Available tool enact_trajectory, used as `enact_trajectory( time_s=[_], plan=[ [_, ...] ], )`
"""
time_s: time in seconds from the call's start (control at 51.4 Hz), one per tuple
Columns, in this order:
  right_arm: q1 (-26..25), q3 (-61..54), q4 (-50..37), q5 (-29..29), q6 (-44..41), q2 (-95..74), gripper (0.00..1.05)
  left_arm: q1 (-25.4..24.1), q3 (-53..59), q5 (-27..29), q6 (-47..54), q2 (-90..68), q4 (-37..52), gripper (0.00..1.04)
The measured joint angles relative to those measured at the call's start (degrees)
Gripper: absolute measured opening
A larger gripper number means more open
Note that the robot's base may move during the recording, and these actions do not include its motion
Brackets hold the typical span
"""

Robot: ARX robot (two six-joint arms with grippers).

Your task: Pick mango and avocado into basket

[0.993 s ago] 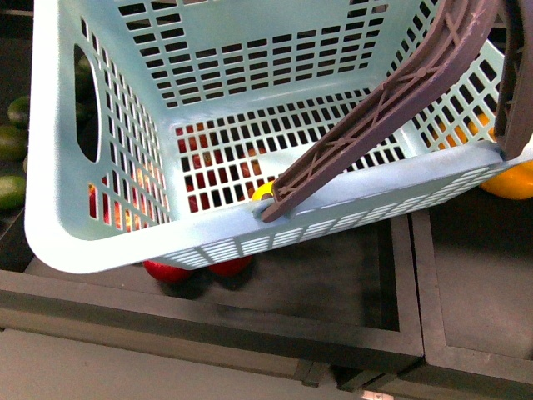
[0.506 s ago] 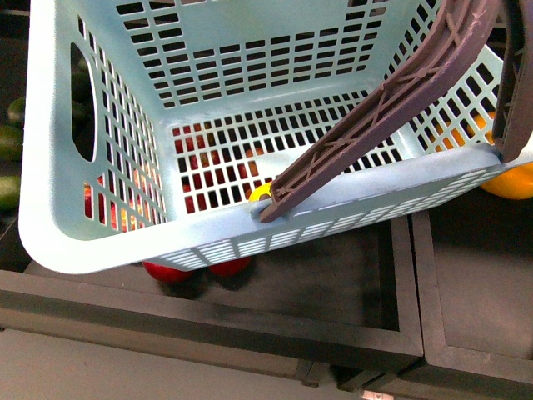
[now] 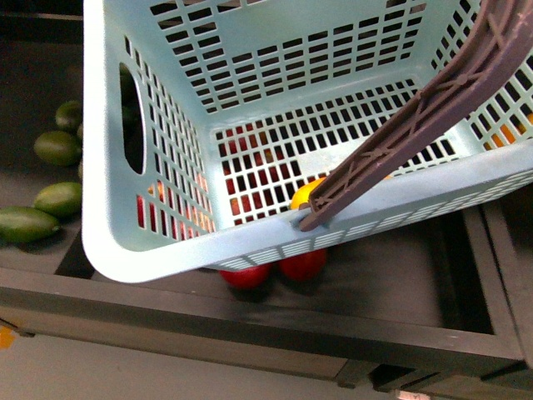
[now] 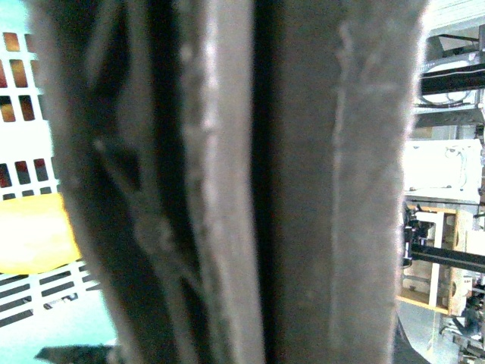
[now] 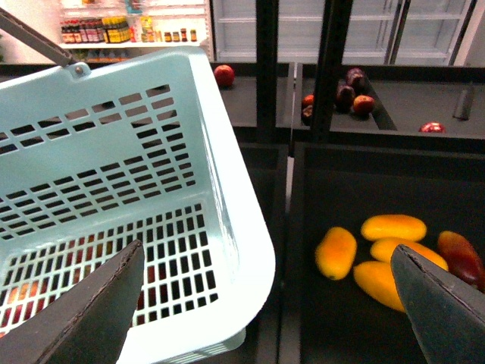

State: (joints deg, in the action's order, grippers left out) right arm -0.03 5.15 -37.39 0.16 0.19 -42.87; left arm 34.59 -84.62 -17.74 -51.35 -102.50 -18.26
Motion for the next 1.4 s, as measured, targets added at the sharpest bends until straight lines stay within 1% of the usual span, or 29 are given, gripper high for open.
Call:
enact_trajectory(
  time_s=[0.292,0.623,0.837,1.402],
  plan=[
    [0.0,0.0,0.0,-0.1,0.0,-0.1,0.96,-0.6,0.0,1.6,0.6,0.0,0.0,0.25],
    [0.0,0.0,0.0,-0.2,0.0,0.1,0.96,-0.6,0.0,0.5,0.5,0.0,0.0,0.25],
    [0.0,-0.1,0.0,-0.1,0.0,0.0,0.96,-0.6,0.0,1.4,0.5,0.0,0.0,0.25],
    [0.0,-0.1,0.0,-0.1,0.0,0.0,0.96,-0.6,0.0,0.9,0.5,0.0,0.0,0.25]
  ],
)
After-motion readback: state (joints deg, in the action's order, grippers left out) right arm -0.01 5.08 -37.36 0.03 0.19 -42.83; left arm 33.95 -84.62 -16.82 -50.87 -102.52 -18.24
